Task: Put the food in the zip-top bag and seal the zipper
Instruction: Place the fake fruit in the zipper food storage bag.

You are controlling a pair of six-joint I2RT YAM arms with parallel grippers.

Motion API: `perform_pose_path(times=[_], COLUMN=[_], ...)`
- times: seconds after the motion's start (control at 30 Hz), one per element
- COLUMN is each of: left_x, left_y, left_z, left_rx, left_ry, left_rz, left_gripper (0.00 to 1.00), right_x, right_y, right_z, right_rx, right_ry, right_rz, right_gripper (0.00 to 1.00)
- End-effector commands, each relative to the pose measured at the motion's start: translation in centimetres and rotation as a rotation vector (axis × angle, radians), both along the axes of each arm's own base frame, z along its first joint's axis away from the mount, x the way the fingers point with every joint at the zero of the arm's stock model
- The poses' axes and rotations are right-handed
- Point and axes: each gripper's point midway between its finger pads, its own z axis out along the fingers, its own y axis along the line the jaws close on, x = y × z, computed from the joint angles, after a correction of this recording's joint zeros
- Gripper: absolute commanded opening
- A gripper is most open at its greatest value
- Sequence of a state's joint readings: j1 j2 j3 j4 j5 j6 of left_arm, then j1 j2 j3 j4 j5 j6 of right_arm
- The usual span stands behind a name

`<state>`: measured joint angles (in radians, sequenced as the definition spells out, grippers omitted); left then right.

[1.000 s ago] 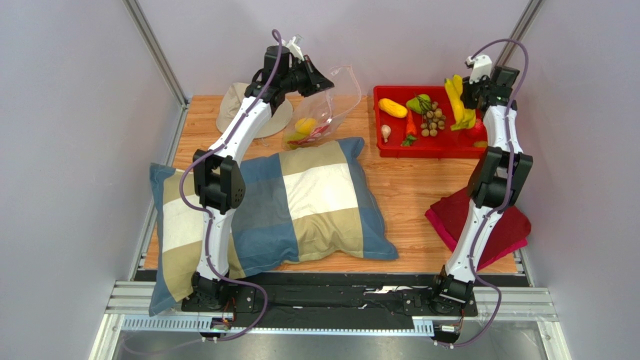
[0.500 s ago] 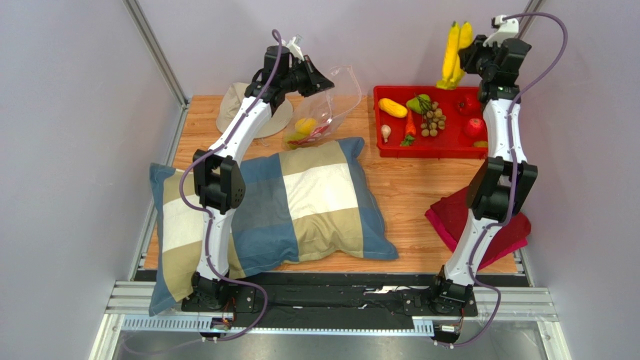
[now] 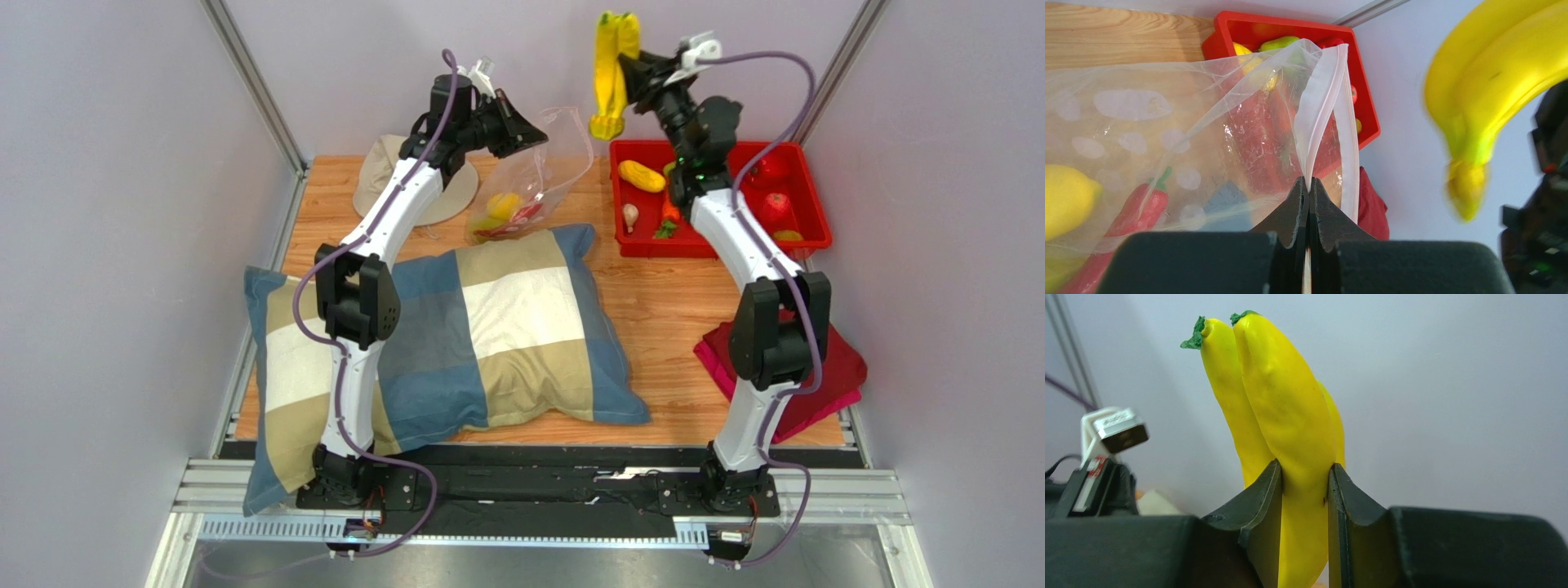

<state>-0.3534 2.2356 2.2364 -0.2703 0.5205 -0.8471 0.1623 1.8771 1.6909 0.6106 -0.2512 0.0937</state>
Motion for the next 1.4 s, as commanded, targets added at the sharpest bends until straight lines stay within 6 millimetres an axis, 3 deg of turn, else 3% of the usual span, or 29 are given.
perform_pose_path(times=[0.0,0.2,0.33,0.57,0.77,0.83,0.93,0.97,1.0,1.17,1.2,1.27,1.37], left_x=[0.1,0.2,0.1,0.1,0.1,0.1,0.0,0.0,-0.1,-0.2,-0.3,-0.4,-0.5], left_y=[0.0,0.3,0.3,0.4,0.6,0.6,0.6,0.6,0.7,1.0,0.9,1.0,1.0], left_z=[2.1,2.7,3.1,3.1,3.6,3.6,4.0,4.1,4.3,4.7,4.7,5.0,5.1], left_rx=[-0.059,-0.084,-0.105,-0.136,-0.140,-0.139,-0.139,-0.140,-0.141,-0.147,-0.147,-0.150,-0.146], left_ry=[-0.037,-0.036,-0.033,-0.013,-0.023,-0.027,-0.037,-0.040,-0.043,-0.050,-0.050,-0.053,-0.059], left_rz=[-0.016,-0.022,-0.034,-0.035,-0.035,-0.036,-0.038,-0.037,-0.037,-0.039,-0.040,-0.043,-0.044], left_gripper=[0.00,0.00,0.00,0.00,0.00,0.00,0.00,0.00,0.00,0.00,0.00,0.00,0.00], right_x=[-3.9,-5.5,-5.4,-4.0,-4.8,-4.8,-4.7,-4.9,-4.6,-5.6,-5.7,-6.1,-5.8], right_y=[3.2,7.5,8.6,9.6,10.8,11.4,11.8,11.9,11.6,10.9,10.3,9.6,7.0], right_z=[3.6,0.3,-1.3,-4.7,-6.6,-7.5,-7.9,-7.9,-7.7,-5.6,-6.3,-5.4,-7.0], right_rx=[-0.042,-0.125,-0.157,-0.181,-0.196,-0.206,-0.203,-0.203,-0.206,-0.125,-0.120,-0.089,-0.043], right_ry=[-0.281,-0.416,-0.481,-0.425,-0.248,-0.131,0.015,0.046,0.103,0.266,0.327,0.371,0.511], right_rz=[-0.003,0.011,-0.027,-0.030,0.087,0.144,0.207,0.233,0.245,0.335,0.352,0.362,0.364], right_gripper=[0.00,0.00,0.00,0.00,0.00,0.07,0.46,0.65,0.72,0.89,0.89,0.88,0.84])
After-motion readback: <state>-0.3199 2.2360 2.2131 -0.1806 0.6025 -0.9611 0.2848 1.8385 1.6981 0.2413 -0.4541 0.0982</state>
